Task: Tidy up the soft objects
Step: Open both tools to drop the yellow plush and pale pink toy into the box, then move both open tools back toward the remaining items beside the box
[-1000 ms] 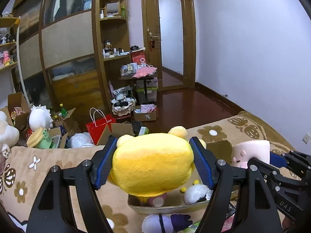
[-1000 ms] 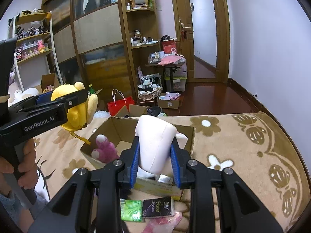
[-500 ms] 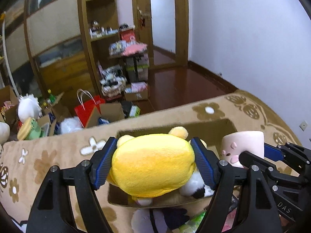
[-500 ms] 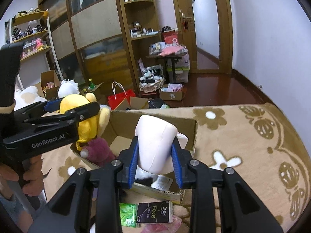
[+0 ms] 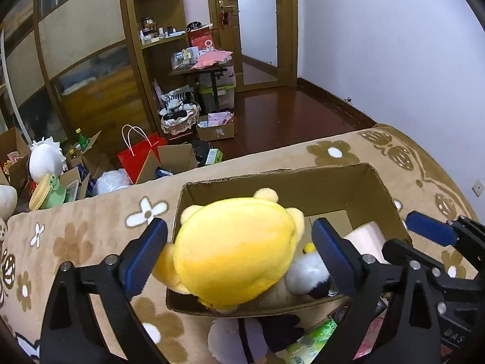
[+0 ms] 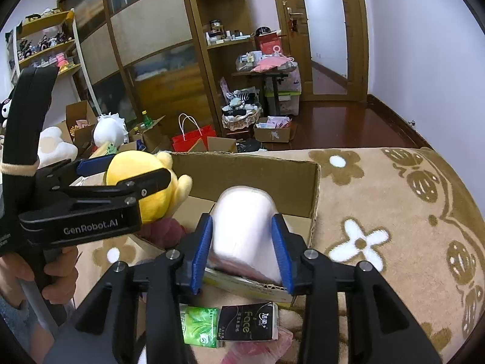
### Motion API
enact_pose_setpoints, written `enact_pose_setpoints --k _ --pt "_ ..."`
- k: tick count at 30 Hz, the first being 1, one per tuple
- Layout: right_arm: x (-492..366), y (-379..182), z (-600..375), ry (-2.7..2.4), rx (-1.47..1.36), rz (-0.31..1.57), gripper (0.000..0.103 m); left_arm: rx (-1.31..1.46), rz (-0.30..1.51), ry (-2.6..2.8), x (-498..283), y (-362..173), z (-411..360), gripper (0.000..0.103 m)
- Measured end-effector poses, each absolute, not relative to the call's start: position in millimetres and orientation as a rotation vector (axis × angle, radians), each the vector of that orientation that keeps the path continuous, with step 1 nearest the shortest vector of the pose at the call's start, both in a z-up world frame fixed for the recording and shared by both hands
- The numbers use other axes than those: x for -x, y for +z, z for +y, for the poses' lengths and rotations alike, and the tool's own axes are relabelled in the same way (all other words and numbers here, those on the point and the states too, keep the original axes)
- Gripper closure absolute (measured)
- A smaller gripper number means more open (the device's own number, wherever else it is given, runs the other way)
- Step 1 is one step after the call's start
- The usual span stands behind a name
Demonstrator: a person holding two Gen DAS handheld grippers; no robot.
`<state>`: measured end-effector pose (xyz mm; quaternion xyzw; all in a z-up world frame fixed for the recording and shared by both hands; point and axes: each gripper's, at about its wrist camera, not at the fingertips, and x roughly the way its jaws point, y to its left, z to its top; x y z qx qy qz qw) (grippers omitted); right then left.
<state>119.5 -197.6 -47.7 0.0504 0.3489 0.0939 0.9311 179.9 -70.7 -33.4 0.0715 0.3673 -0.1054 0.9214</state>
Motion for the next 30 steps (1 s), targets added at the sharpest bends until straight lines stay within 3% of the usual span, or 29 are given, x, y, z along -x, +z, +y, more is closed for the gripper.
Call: enact_pose_setpoints --k 5,8,20,24,30 --pt "-113.4 -41.8 -204.4 0.177 -0.117 0.694 0.044 -0.16 0.751 -0.215 -175.1 -31.3 -70.5 0.003" --pt "-108.6 -37.4 -210.4 0.165 -0.135 0.682 0.033 -0.146 0.734 -0.232 -169.4 -26.4 -68.6 0.003" --pt "-82.8 -22.1 -214.5 0.132 -0.138 0.676 0.022 -0.115 0.722 -0.207 -144.3 -9.7 -49.9 0.003" --pt "-73.2 -22.5 -214.5 0.122 -0.161 0.694 0.012 -0.107 0.763 -0.192 -134.2 -8.1 -39.0 0.003" --pt "-58.6 -28.0 -212.5 0.103 -0.175 0.742 0.01 -0.125 0.844 -0.144 -122.6 -7.4 -24.7 0.003"
